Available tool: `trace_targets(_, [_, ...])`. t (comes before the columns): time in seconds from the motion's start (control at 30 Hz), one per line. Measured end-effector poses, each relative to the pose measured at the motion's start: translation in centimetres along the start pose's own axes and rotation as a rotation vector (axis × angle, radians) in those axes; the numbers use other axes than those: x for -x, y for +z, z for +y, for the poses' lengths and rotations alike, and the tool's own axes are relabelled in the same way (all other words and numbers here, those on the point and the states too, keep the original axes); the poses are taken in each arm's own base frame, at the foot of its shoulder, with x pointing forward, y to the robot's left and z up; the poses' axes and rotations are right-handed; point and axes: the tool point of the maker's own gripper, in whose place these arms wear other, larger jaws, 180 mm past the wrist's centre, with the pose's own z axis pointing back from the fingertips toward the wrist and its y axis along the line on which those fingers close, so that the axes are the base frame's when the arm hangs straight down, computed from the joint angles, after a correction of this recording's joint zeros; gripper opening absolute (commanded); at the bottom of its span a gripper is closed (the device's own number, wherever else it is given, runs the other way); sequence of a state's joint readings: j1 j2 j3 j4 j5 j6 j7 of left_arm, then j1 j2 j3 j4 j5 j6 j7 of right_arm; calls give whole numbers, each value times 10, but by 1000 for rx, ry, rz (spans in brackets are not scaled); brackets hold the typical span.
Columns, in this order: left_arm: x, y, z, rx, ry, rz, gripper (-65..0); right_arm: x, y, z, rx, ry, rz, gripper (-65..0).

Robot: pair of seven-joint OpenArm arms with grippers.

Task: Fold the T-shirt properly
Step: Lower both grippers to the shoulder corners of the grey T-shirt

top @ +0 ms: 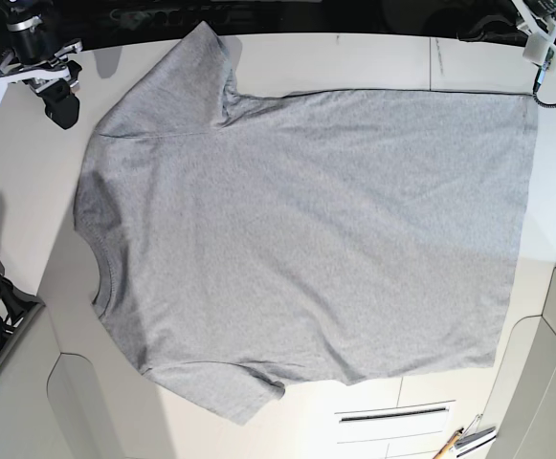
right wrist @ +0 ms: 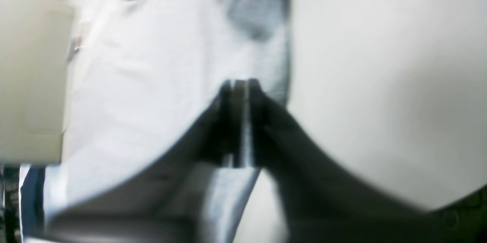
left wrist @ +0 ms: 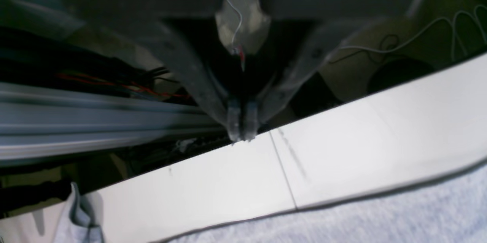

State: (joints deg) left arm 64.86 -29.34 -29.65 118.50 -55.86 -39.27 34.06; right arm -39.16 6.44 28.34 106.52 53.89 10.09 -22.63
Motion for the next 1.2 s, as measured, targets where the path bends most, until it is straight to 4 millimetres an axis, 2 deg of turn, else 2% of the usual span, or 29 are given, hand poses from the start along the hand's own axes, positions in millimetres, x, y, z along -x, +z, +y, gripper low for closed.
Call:
trace_targets(0.03, [-1, 0, 0, 1, 1, -4, -529, 0, -3, -3, 19, 13, -1, -396])
trace_targets(0.1, [-4, -2, 0, 4, 5, -12, -410, 0, -5, -10, 59, 60, 1, -365])
trace_targets(0.17, [-9, -2, -2, 18, 24, -36, -373, -1, -5, -15, 91, 124, 5, -366])
trace_targets(0.37, [-9, -4, -2, 21, 20, -26, -373, -4, -9, -15, 98, 158, 2, -366])
trace_targets(0.53, [-12, -4, -7, 50, 62, -38, -373, -11, -29, -5, 76, 193, 7, -365])
trace_targets(0.63, [-11, -5, -7, 51, 59, -28, -373, -14, -38, -6, 77, 180, 0, -365])
trace_targets(0.83, [-15, -7, -5, 49, 46, -32, -373, 17, -53, -21, 72, 120, 78, -365])
trace_targets(0.97, [-15, -7, -5, 50, 47, -33, -373, 27, -68, -15, 33, 103, 101, -366])
trace_targets(1.13, [-15, -7, -5, 50, 47, -33, -373, 39, -73, 0, -20, 118, 130, -367])
trace_targets(1.2, [-15, -7, -5, 50, 47, -33, -373, 42, -73, 4, -32, 117, 135, -388])
